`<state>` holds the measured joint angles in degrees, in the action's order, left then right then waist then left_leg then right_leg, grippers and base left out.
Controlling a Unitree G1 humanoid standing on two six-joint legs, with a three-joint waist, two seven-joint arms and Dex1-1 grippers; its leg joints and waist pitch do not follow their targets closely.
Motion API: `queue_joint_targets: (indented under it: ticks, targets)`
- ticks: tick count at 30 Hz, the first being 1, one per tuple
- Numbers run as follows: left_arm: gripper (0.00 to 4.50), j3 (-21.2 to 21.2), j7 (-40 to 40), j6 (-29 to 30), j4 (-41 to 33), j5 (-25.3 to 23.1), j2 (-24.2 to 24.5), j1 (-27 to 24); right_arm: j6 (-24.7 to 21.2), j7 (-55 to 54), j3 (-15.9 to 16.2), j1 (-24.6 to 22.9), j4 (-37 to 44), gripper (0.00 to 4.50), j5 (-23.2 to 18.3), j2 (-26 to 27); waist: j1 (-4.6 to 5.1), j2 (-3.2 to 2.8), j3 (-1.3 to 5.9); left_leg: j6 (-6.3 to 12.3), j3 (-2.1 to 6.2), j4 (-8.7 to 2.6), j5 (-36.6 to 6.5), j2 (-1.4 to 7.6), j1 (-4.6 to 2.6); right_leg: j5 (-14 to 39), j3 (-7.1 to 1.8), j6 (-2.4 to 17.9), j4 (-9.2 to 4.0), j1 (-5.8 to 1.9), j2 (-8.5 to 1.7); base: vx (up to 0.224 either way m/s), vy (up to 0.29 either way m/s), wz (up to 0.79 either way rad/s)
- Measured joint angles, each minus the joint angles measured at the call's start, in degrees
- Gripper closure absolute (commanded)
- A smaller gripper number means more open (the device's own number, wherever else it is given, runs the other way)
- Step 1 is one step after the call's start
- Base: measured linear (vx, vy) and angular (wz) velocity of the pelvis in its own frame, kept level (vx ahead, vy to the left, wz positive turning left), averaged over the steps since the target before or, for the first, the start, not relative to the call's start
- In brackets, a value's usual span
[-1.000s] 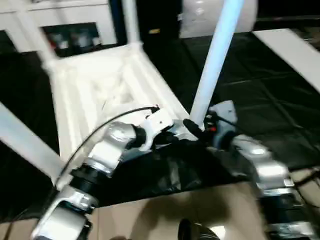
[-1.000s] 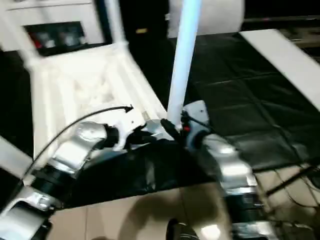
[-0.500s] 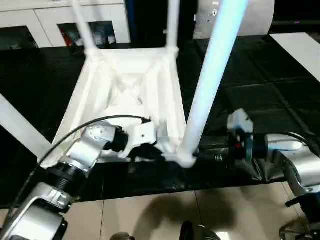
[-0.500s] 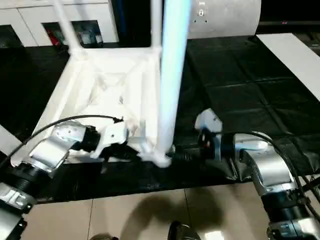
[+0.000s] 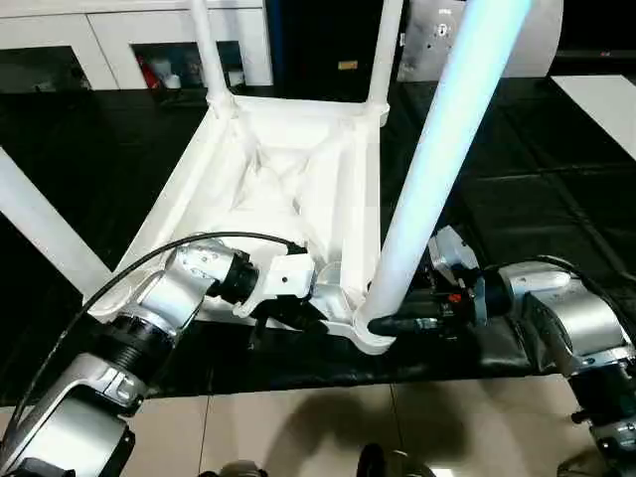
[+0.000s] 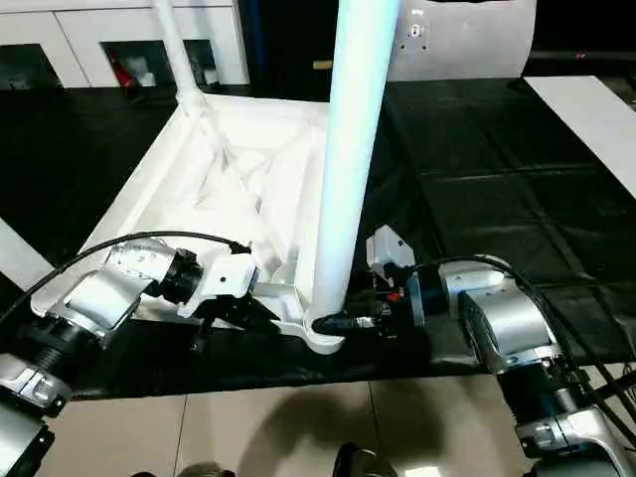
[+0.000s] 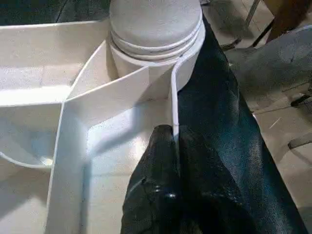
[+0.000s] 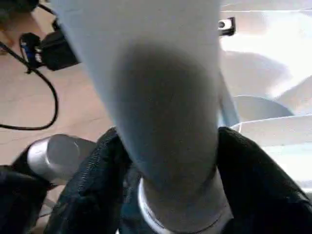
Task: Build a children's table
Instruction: Rotate leg to tighten
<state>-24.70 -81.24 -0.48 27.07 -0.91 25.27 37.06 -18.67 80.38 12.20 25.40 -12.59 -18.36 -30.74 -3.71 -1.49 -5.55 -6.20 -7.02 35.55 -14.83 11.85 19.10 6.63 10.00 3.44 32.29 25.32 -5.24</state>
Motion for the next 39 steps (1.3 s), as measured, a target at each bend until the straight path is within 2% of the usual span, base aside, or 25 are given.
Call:
queue_joint_targets:
  ticks: [6, 11, 14, 16, 17, 18, 19, 20, 21, 22, 23, 24, 25, 26, 27, 28, 29, 30, 31, 32, 33, 34, 36, 37, 39]
  targets:
    - [4.50, 0.2, 0.0, 3.0, -0.5, 0.9, -0.5, -0.2, -3.5, -2.9, -1.3, -2.9, 3.6, 2.39, -1.3, 0.3, -0.04, 0.00, 0.00, -0.11, 0.00, -0.01, 0.1, 0.05, -0.07, 0.1, 0.00, -0.1, -0.02, -0.21, -0.01, 0.000, 0.000, 0.00]
    - [4.50, 1.7, 3.2, 9.0, -2.7, 0.6, -0.7, -1.3, -7.0, -12.6, -2.7, -6.0, 9.6, 2.44, 0.7, 3.8, 0.71, -0.02, 0.05, -0.41, -0.01, -0.01, 0.3, 0.00, -0.14, 0.1, 0.01, -0.1, -0.06, -0.33, 0.02, 0.000, 0.000, 0.00]
    - [4.50, 3.6, 8.3, 12.8, -3.2, -1.0, -1.2, -1.4, -10.3, -23.6, -4.9, -6.4, 10.7, 2.48, 3.0, 9.9, 2.38, 0.07, 0.08, -0.63, -0.02, -0.01, 0.5, 0.02, -0.20, 0.1, 0.24, -0.2, -0.36, -0.41, 0.15, -0.017, -0.001, -0.02]
    - [4.50, 4.8, 12.7, 16.1, -3.3, -1.8, -2.5, -1.4, -13.5, -33.6, -6.9, -6.2, 11.4, 2.49, 4.9, 15.4, 4.24, 0.01, 0.09, -0.76, 0.24, -0.02, 0.4, 0.19, -0.05, 0.0, 1.02, -0.3, -1.35, -0.68, 0.28, -0.055, -0.001, -0.08]
    - [4.50, 5.2, 14.6, 17.7, -3.3, -2.0, -3.4, -1.4, -14.4, -37.8, -7.4, -5.9, 11.4, 2.49, 5.8, 17.4, 5.01, -0.27, 0.06, -0.76, 0.50, -0.03, 0.4, 0.43, 0.00, -0.1, 1.95, -0.4, -2.22, -1.18, 0.20, 0.000, 0.000, 0.00]
    - [4.50, 5.8, 17.2, 19.5, -3.3, -2.7, -4.9, -1.4, -15.2, -43.1, -8.0, -5.3, 11.1, 2.49, 7.3, 20.2, 5.95, -0.68, -0.02, -0.77, 0.63, 0.00, 0.4, 1.24, -0.05, -0.1, 3.41, -0.4, -3.59, -2.00, 0.29, 0.000, 0.000, 0.00]
    - [4.50, 6.1, 18.9, 20.8, -3.3, -2.9, -5.9, -1.4, -15.7, -46.7, -8.5, -4.9, 10.6, 2.49, 7.9, 22.1, 6.52, -0.89, -0.08, -0.81, 1.12, -0.07, 0.4, 1.96, -0.10, 0.2, 3.49, -0.9, -3.15, -2.23, 0.35, 0.000, 0.000, 0.00]
    - [4.50, 6.3, 21.1, 22.0, -3.2, -3.4, -7.1, -1.2, -15.7, -50.6, -9.5, -4.6, 9.9, 2.49, 8.8, 24.5, 6.93, -0.64, -0.25, -0.92, 1.12, 0.16, 0.4, 1.93, -0.37, 1.4, 2.67, -1.7, -1.31, -1.94, 0.32, 0.000, 0.000, 0.00]
    - [4.50, 6.6, 24.1, 23.2, -2.7, -4.0, -8.6, -1.2, -15.7, -55.5, -10.4, -3.9, 8.4, 2.49, 9.9, 27.4, 6.93, 0.80, -0.49, -1.25, 0.19, 0.24, 0.3, 1.10, -1.81, 2.1, 0.15, -1.5, 0.99, -1.53, 0.27, 0.000, 0.000, 0.00]
    - [4.50, 6.9, 25.5, 23.8, -2.4, -4.1, -9.6, -1.2, -15.7, -57.7, -10.5, -3.1, 7.4, 2.49, 10.1, 28.0, 7.01, 1.22, -0.75, -1.55, 0.19, 0.60, 0.0, 0.33, -2.76, 1.9, -0.30, -1.1, 1.50, -1.83, 0.50, 0.000, 0.000, 0.00]
    - [4.50, 7.2, 27.0, 24.1, -2.3, -4.2, -10.3, -1.2, -15.6, -59.3, -10.6, -2.3, 6.6, 2.49, 10.3, 28.6, 7.34, 1.18, -0.98, -1.23, 0.19, 1.59, -0.5, 0.35, -3.11, 2.0, 0.79, -1.1, 0.68, -1.47, 0.81, 0.000, 0.000, 0.00]
    - [4.50, 8.4, 28.3, 24.3, -2.2, -4.2, -10.7, -1.1, -14.6, -61.7, -10.7, -0.2, 4.3, 1.94, 10.9, 30.4, 7.72, -0.98, -0.75, 0.76, 0.83, 2.48, -2.4, 0.87, -2.19, 1.9, 4.92, -1.2, -2.03, -1.96, 0.62, 0.068, 0.036, -0.39]
    - [4.50, 8.8, 28.8, 24.5, -2.1, -4.2, -11.0, -0.5, -13.9, -63.6, -11.2, 0.8, 3.6, 1.80, 11.3, 31.6, 7.65, -2.27, -0.94, 1.05, 2.06, 1.98, -2.8, 2.06, -0.86, 3.4, 6.86, -4.0, -1.85, -2.76, 0.09, 0.068, 0.036, -0.39]
    - [4.50, 8.7, 29.5, 24.7, -2.0, -4.2, -12.1, 0.1, -13.2, -65.0, -12.4, 1.1, 3.5, 1.80, 11.3, 32.3, 6.94, -1.95, -1.15, -0.40, 2.56, 2.16, -2.8, 1.84, -1.03, 4.3, 5.79, -5.5, 0.42, -1.45, -0.16, 0.181, 0.151, -0.59]
    - [4.50, 8.4, 29.8, 24.8, -2.0, -4.2, -13.4, -0.1, -13.0, -66.2, -13.4, 0.7, 3.0, 1.72, 11.3, 32.6, 6.48, -0.56, -1.34, -1.62, 2.11, 2.41, -2.5, 0.57, -2.24, 3.9, 2.01, -4.7, 3.90, -0.75, -0.06, 0.084, 0.044, -0.06]
    - [4.50, 7.5, 29.9, 25.0, -2.0, -4.2, -14.5, -0.2, -12.8, -66.8, -14.2, -0.6, 3.2, 1.59, 11.4, 32.3, 6.01, 0.59, -1.36, -1.75, 1.37, 2.51, -2.6, -0.29, -3.53, 4.1, -0.63, -3.3, 5.36, -0.71, 0.35, 0.084, 0.044, -0.06]
    - [4.50, 6.9, 29.9, 24.9, -2.1, -4.1, -15.2, -0.6, -12.4, -66.6, -14.3, -1.4, 3.4, 1.59, 11.6, 31.4, 5.75, 0.79, -1.23, -0.89, 0.24, 4.00, -3.2, -0.12, -3.99, 4.0, -1.62, -1.8, 5.05, 0.03, 2.06, 0.071, -0.156, 0.34]
    - [4.50, 6.9, 29.3, 24.6, -2.6, -3.7, -14.4, -0.5, -12.2, -66.1, -13.8, -0.9, 3.7, 1.39, 11.8, 31.3, 4.91, -0.07, -0.76, 1.98, 0.19, 3.97, -4.5, -0.83, -3.18, 4.1, -1.53, -1.6, 4.45, -0.01, 1.97, 0.159, -0.077, -0.03]
    - [4.50, 6.9, 28.8, 24.0, -2.8, -3.6, -13.9, -0.4, -11.9, -65.6, -13.4, -1.3, 4.4, 1.33, 11.8, 31.0, 4.45, -0.23, -0.64, 3.08, 1.12, 3.21, -4.6, -2.06, -2.50, 4.0, -1.31, -1.7, 3.47, 0.12, 2.02, 0.159, -0.077, -0.03]
    - [4.50, 6.5, 28.2, 23.0, -2.8, -3.5, -13.5, -0.4, -11.8, -64.5, -12.6, -2.4, 5.7, 1.27, 11.8, 29.7, 3.78, -0.21, -0.46, 4.20, 2.02, 2.07, -3.5, -2.63, -2.08, 3.5, -1.36, -2.6, 2.20, 0.13, 2.35, 0.131, 0.007, -0.15]
    - [4.50, 6.1, 27.6, 21.8, -2.9, -3.4, -12.9, -0.4, -11.7, -63.1, -12.3, -3.4, 6.3, 1.19, 11.7, 28.4, 3.21, -0.23, -0.39, 3.36, 2.24, 0.67, -2.3, -2.37, -1.96, 2.7, -1.35, -3.1, 0.82, 0.08, 2.61, 0.000, 0.000, 0.00]
    - [4.50, 6.1, 27.0, 21.1, -3.0, -3.4, -12.4, -0.4, -11.7, -62.2, -12.1, -4.0, 7.0, 1.08, 11.7, 27.7, 3.13, -0.24, -0.38, 1.95, 2.20, 0.21, -1.7, -2.38, -1.83, 1.4, -1.48, -2.3, 0.52, 0.20, 2.51, 0.000, 0.000, 0.00]
    - [4.50, 5.8, 24.8, 18.8, -2.9, -3.4, -11.0, -0.4, -12.1, -58.6, -11.5, -6.4, 9.7, 0.89, 10.8, 24.7, 2.72, -0.12, -0.41, 0.46, 1.93, 0.06, -1.5, -3.14, -1.80, -0.2, -1.79, 1.0, 0.53, 0.37, 2.03, 0.000, 0.000, 0.00]
    - [4.50, 5.6, 23.8, 17.4, -2.5, -3.3, -10.1, -0.3, -12.5, -56.2, -10.9, -7.8, 11.4, 0.83, 9.9, 22.9, 2.21, -0.16, -0.38, 0.51, 1.90, -0.12, -1.5, -3.37, -1.72, -0.2, -1.76, 1.0, 0.22, 0.37, 2.04, 0.000, 0.000, 0.00]
    - [4.50, 5.6, 22.2, 14.8, -1.5, -3.3, -8.5, 0.1, -12.8, -52.1, -10.6, -10.1, 14.2, 0.77, 8.5, 19.8, 1.74, -0.20, -0.34, 0.57, 1.97, -0.15, -1.4, -2.87, -1.10, -0.4, -1.29, 0.7, -0.66, 0.37, 2.05, 0.000, 0.000, 0.00]
